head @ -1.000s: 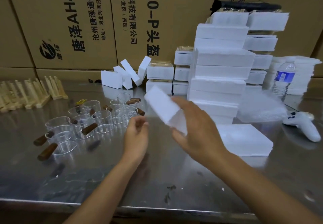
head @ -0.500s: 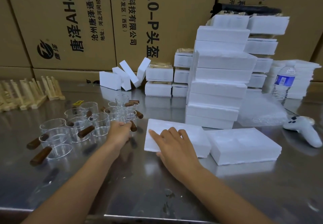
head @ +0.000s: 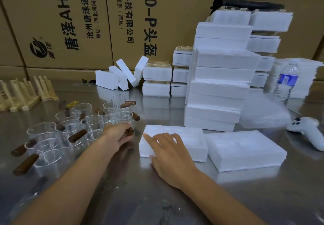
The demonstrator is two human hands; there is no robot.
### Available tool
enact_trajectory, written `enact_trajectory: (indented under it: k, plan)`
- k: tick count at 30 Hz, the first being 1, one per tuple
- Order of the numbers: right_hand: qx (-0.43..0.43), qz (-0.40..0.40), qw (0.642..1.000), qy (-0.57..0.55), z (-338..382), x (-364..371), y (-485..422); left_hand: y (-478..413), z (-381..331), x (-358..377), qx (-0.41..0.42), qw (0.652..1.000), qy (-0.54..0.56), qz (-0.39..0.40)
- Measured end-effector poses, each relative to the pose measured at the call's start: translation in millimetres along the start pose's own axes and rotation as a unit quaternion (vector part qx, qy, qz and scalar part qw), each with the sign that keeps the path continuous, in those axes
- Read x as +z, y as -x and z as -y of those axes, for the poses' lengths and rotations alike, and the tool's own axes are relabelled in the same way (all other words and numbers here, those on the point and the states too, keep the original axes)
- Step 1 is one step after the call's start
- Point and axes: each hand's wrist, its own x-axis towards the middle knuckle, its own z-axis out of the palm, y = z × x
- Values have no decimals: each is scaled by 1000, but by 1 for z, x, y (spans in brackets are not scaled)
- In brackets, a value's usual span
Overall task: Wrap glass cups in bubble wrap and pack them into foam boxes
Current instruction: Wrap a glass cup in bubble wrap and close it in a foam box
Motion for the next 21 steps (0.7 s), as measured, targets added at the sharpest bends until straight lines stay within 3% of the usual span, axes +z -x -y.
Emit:
enact_trajectory:
  k: [5,14,17,21]
  plan:
    - [44,-107,987,-114,2,-11,2,16,-5,14,6,998,61,30]
    - [124,-228,904,-340,-16,-32,-13,71,-19,72,53,980,117,154]
    - [158,-274,881,-352,-31,-38,-11,81,-16,92,33,977,120,173]
    - [172,-291,880,-332,-47,-39,-2,90,-2,109,38,973,102,204]
